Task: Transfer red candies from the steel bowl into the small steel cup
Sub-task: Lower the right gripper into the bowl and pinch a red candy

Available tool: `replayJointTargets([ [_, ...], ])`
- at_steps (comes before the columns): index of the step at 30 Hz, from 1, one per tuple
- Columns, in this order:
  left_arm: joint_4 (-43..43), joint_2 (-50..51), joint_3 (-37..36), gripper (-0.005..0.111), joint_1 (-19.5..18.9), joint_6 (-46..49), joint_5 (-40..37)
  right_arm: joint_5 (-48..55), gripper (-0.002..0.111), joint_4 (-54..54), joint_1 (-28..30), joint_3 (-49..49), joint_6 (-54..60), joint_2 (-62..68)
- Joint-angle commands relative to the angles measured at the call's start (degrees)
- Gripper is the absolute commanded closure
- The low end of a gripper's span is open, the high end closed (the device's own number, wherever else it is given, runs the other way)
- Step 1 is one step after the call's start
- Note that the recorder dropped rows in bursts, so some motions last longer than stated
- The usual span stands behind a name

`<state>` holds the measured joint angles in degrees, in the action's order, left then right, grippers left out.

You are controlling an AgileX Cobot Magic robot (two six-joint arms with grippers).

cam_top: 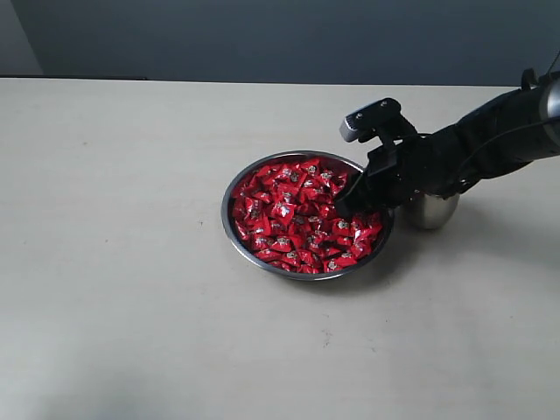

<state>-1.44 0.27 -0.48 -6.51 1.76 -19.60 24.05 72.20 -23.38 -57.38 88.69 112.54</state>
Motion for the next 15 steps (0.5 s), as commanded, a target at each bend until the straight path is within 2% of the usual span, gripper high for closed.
replayJointTargets([
  [1,-0.1,-0.3,0.5,0.106,0.3,-0.1,0.3,0.8,0.070,1.5,-0.1,-0.6,0.7,0.0],
  [4,-0.1,-0.3,0.5,0.106,0.3,-0.1,0.3,0.7,0.073,1.5,-0.1,-0.6,0.7,0.0],
  [9,-0.1,-0.3,0.5,0.106,0.3,-0.1,0.3,0.7,0.087,1.5,-0.1,-0.6,0.7,0.0],
  [15,-0.1,-0.3,0.5,0.106,0.3,-0.1,0.3,0.7,0.088,1.4,-0.1,-0.6,0.7,0.0],
])
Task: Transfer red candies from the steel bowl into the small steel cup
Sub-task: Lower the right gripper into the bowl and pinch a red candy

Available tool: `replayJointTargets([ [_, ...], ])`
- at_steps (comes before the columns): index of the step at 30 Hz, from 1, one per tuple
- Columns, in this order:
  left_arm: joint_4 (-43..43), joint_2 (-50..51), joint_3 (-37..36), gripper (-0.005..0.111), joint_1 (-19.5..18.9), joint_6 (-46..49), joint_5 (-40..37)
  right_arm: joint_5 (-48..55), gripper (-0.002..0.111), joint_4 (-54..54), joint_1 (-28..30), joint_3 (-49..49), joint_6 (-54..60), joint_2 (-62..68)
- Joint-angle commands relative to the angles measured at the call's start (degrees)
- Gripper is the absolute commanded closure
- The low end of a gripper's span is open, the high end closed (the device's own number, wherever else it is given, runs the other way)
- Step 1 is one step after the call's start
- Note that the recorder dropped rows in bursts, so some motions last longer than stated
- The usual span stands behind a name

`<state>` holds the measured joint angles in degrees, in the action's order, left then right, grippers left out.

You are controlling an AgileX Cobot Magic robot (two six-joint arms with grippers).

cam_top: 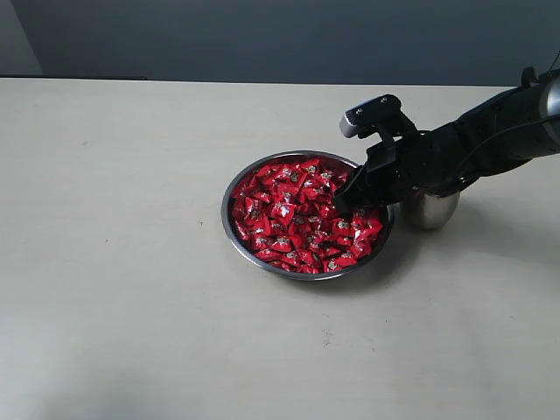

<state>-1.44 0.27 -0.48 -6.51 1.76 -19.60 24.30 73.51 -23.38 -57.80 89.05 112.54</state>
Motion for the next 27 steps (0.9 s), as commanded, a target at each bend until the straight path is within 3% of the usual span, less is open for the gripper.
replayJointTargets([
  [1,-0.1,-0.3,0.5,0.106,0.3,-0.1,0.3,0.4,0.088,0.1,-0.1,-0.2,0.3,0.0],
  [5,-0.1,-0.3,0.5,0.106,0.3,-0.1,0.3,1.0,0.085,-0.1,-0.1,-0.2,0.3,0.0],
  [10,-0.1,-0.3,0.5,0.106,0.3,-0.1,0.3,1.1,0.064,-0.4,-0.1,-0.2,0.3,0.0],
  [20,-0.1,-0.3,0.5,0.106,0.3,-0.1,0.3,-0.3,0.063,-0.8,-0.1,-0.5,0.9,2.1],
  [22,-0.1,-0.3,0.5,0.106,0.3,-0.1,0.3,-0.8,0.068,-0.8,-0.1,-0.6,0.9,2.1],
  [27,-0.1,-0.3,0.5,0.106,0.3,-0.1,0.3,-0.8,0.091,-0.4,-0.1,-0.8,0.9,2.0],
])
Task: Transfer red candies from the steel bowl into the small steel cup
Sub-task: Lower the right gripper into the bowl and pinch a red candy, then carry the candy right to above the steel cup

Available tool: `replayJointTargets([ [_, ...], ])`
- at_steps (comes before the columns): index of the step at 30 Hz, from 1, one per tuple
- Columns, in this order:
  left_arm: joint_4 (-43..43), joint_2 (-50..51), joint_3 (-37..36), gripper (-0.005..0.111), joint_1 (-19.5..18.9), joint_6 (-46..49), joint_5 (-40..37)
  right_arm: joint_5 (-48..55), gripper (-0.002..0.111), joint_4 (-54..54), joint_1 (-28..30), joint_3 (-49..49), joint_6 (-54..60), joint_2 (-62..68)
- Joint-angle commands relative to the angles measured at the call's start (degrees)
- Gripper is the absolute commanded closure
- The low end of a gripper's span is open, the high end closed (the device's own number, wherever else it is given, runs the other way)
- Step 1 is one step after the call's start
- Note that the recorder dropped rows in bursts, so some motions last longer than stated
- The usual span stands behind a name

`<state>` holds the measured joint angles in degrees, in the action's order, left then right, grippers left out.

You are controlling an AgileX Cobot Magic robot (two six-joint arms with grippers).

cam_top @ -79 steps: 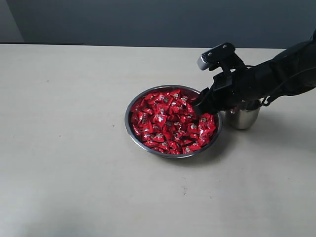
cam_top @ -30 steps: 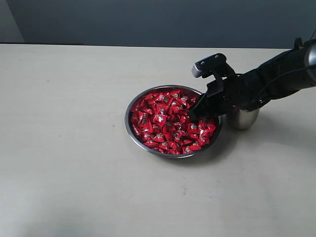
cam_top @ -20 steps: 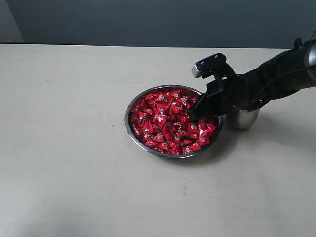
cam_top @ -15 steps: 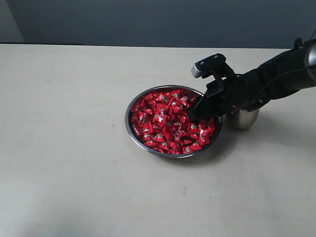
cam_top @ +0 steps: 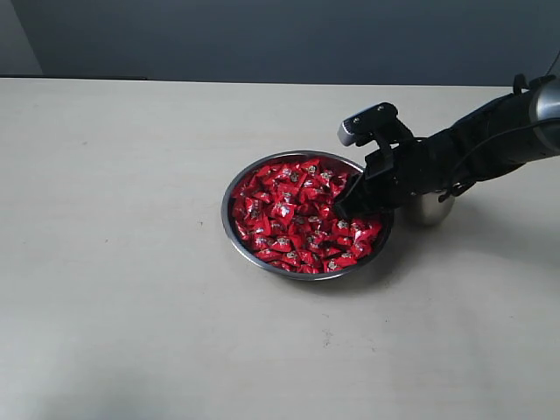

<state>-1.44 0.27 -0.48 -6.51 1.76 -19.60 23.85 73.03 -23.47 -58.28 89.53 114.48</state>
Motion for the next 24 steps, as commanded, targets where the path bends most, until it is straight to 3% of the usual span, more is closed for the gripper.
replayJointTargets([
  [1,-0.1,-0.3,0.5,0.106,0.3,-0.1,0.3,-0.4,0.092,0.2,0.0,-0.3,0.5,0.0],
  [19,-0.1,-0.3,0.5,0.106,0.3,-0.1,0.3,1.5,0.093,-0.1,0.0,-0.3,0.4,-3.6],
  [24,-0.1,-0.3,0.5,0.106,0.3,-0.1,0.3,1.3,0.093,-15.1,0.0,-0.2,-13.2,-9.1],
])
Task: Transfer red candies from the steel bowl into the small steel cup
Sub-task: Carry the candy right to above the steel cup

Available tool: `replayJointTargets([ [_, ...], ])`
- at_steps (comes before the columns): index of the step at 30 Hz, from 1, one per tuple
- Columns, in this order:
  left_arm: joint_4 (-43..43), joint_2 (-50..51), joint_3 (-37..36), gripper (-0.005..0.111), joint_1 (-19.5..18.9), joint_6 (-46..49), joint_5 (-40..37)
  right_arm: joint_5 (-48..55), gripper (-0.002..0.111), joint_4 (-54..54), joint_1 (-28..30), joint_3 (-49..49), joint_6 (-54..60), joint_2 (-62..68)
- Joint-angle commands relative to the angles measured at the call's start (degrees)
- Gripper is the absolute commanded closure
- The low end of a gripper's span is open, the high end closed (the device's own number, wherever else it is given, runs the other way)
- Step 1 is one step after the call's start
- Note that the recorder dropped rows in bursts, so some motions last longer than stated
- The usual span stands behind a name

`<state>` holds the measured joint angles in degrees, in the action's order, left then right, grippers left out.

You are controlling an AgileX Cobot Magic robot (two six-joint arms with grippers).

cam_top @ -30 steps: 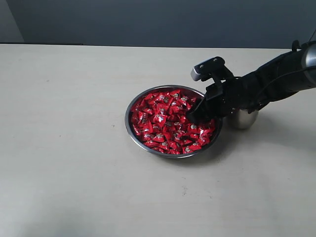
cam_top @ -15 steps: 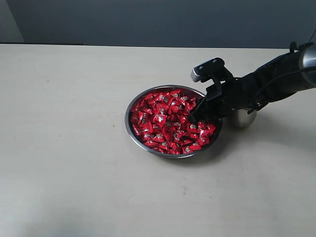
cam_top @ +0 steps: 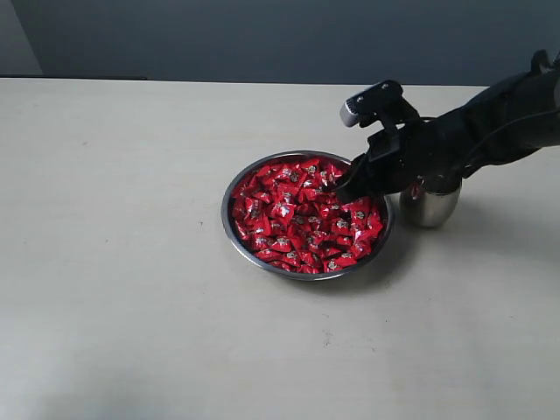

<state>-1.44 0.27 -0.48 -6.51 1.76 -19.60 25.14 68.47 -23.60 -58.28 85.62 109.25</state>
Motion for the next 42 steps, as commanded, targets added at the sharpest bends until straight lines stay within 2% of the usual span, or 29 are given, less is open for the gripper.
replayJointTargets([
  [1,-0.1,-0.3,0.5,0.106,0.3,-0.1,0.3,-0.1,0.093,-14.9,0.1,-0.2,-13.6,-5.0],
  [7,-0.1,-0.3,0.5,0.106,0.3,-0.1,0.3,-4.5,0.093,-35.0,0.3,2.7,-35.2,-10.8],
  [12,-0.1,-0.3,0.5,0.106,0.3,-0.1,0.3,-11.0,0.093,-43.0,0.3,8.6,-44.4,-16.1],
  [18,-0.1,-0.3,0.5,0.106,0.3,-0.1,0.3,-18.2,0.093,-42.8,0.8,15.2,-45.8,-21.7],
  [22,-0.1,-0.3,0.5,0.106,0.3,-0.1,0.3,-22.3,0.093,-39.2,5.0,18.3,-45.8,-22.6],
  [26,-0.1,-0.3,0.5,0.106,0.3,-0.1,0.3,-20.9,0.093,-35.9,9.3,18.7,-45.8,-22.6],
  [32,-0.1,-0.3,0.5,0.106,0.3,-0.1,0.3,-19.4,0.093,-34.4,8.4,18.6,-45.8,-22.6],
  [42,-0.1,-0.3,0.5,0.106,0.3,-0.1,0.3,-22.7,0.093,-34.4,6.2,18.6,-45.4,-22.6],
])
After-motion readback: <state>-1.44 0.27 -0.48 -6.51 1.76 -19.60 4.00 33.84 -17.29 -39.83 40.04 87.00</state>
